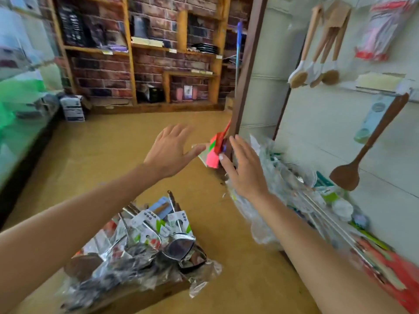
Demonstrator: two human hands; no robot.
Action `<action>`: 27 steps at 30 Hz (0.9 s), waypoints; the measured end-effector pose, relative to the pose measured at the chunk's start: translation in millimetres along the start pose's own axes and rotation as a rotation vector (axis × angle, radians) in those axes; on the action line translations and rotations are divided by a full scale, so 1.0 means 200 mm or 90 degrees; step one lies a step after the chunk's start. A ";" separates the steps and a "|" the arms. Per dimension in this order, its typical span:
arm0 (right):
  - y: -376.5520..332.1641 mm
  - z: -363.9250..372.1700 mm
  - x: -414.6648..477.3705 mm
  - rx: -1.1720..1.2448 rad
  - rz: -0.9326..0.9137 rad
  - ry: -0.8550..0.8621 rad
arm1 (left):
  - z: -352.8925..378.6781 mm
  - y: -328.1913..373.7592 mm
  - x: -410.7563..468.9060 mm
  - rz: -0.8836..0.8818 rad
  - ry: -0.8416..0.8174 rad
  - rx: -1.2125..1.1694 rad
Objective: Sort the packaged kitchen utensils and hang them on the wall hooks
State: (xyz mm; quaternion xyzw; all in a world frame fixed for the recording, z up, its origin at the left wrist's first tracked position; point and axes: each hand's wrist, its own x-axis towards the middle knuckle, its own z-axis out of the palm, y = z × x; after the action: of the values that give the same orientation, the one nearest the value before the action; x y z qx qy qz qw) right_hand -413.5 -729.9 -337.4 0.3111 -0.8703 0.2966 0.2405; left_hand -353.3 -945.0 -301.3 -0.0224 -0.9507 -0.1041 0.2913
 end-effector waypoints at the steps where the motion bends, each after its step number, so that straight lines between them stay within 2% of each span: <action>1: -0.03 0.09 -0.01 0.010 0.002 -0.019 | 0.03 -0.07 -0.05 -0.021 -0.013 0.000; 6: -0.13 0.49 -0.12 0.027 0.004 -0.131 | 0.21 -0.39 -0.26 -0.188 -0.100 -0.029; 12: -0.17 0.88 -0.18 0.053 0.116 -0.427 | 0.42 -0.77 -0.50 -0.497 -0.193 -0.115; 15: -0.17 1.09 -0.25 0.080 0.169 -0.515 | 0.53 -0.90 -0.59 -0.615 -0.215 -0.154; 19: -0.21 1.29 -0.31 0.117 0.207 -0.576 | 0.70 -1.01 -0.68 -0.763 -0.190 -0.238; 23: -0.23 1.42 -0.37 0.070 0.193 -0.572 | 1.10 -1.31 -0.78 -0.826 -0.132 -0.297; 27: -0.25 1.47 -0.41 0.003 0.171 -0.534 | 0.85 -1.05 -0.69 -0.844 -0.126 -0.295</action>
State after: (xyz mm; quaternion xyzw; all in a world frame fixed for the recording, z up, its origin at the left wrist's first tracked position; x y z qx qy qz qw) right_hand -392.5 -924.6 -576.6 0.2893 -0.9247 0.1752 -0.1746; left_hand -354.2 -1111.4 -555.3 0.4900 -0.7397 -0.4565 0.0666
